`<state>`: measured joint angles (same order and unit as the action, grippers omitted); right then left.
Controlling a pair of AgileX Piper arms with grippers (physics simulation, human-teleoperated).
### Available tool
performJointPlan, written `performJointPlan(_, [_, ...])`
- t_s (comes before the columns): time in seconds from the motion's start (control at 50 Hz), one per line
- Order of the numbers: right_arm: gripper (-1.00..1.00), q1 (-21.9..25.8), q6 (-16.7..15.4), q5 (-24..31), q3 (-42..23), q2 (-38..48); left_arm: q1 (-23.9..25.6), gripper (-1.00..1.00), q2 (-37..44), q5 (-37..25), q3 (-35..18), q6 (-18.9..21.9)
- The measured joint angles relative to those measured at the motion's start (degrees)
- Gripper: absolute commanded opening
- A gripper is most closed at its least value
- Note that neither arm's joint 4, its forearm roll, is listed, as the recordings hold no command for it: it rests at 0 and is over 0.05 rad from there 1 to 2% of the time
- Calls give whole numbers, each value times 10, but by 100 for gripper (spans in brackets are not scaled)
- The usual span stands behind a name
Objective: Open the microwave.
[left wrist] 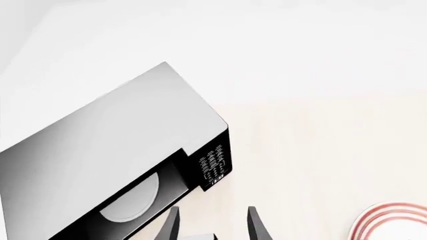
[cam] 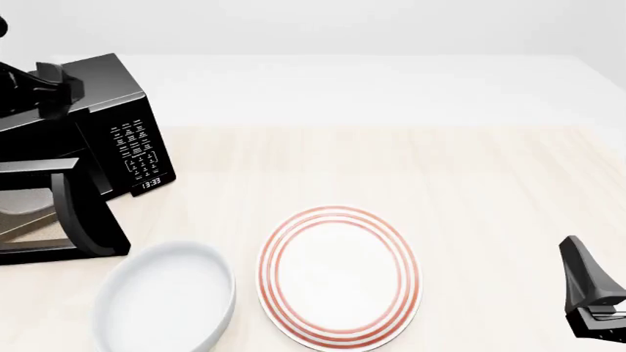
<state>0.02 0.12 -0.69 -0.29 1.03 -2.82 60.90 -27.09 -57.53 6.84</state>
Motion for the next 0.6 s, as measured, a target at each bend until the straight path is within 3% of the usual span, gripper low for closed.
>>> performJointPlan(0.6, [100, 0, 0, 0, 0, 0, -43, 100, 83, 8, -11, 13])
